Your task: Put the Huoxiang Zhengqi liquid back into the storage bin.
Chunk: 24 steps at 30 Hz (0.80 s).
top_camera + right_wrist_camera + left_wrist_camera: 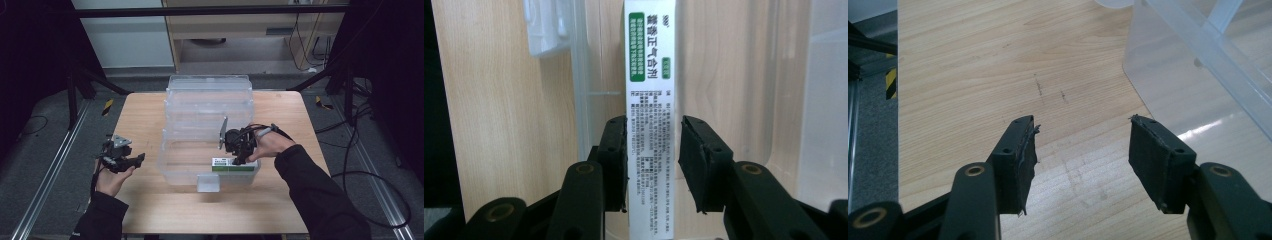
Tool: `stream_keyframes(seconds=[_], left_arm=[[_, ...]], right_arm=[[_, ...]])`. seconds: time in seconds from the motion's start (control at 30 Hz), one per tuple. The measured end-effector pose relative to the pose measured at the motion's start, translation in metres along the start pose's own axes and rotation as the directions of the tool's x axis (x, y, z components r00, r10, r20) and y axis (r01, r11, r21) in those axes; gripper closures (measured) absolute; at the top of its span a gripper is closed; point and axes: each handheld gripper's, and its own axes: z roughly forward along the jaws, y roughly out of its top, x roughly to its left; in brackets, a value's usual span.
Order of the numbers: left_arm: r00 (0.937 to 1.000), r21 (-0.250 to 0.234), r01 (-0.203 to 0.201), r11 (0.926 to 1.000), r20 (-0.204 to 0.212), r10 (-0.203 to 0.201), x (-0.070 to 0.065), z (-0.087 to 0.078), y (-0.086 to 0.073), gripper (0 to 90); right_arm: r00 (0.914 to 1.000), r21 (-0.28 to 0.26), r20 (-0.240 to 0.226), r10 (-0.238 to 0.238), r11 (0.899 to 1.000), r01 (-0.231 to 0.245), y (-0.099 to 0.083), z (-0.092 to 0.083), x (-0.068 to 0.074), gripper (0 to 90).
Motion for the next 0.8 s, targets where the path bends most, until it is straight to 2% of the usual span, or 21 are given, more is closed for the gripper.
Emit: stream_keyframes(seconds=[0.2,0.4,0.5,0.63,0.73,0.8], left_arm=[[1.0000,-0.003,0.003,1.0000,-0.001,-0.003,0.001,0.000,0.000,43.4],[1.0000,-0.005,0.003,1.0000,-0.002,-0.003,0.001,-0.001,0.000,43.4],[1.0000,-0.005,0.002,1.0000,-0.002,-0.002,0.001,-0.001,0.000,43.4],[1.0000,-0.006,0.002,1.0000,-0.002,-0.002,0.001,-0.001,0.000,43.5],[1.0000,-0.007,0.002,1.0000,-0.002,-0.002,0.001,-0.001,0.000,43.5],[1.0000,-0.008,0.003,1.0000,-0.001,-0.003,0.001,-0.002,0.000,43.5]], right_arm=[[0.9995,-0.042,0.014,0.028,0.999,-0.028,-0.002,-0.009,0.000,61.2],[0.9970,-0.112,0.035,0.069,0.992,-0.065,-0.006,-0.024,0.001,60.5],[0.9953,-0.150,0.046,0.085,0.986,-0.077,-0.008,-0.031,0.003,59.2],[0.9937,-0.216,0.041,0.104,0.972,-0.093,-0.009,-0.040,0.007,58.2],[0.9942,-0.247,0.025,0.105,0.964,-0.095,-0.008,-0.042,0.013,58.0],[0.9949,-0.253,0.016,0.100,0.963,-0.093,-0.006,-0.041,0.016,57.8]])
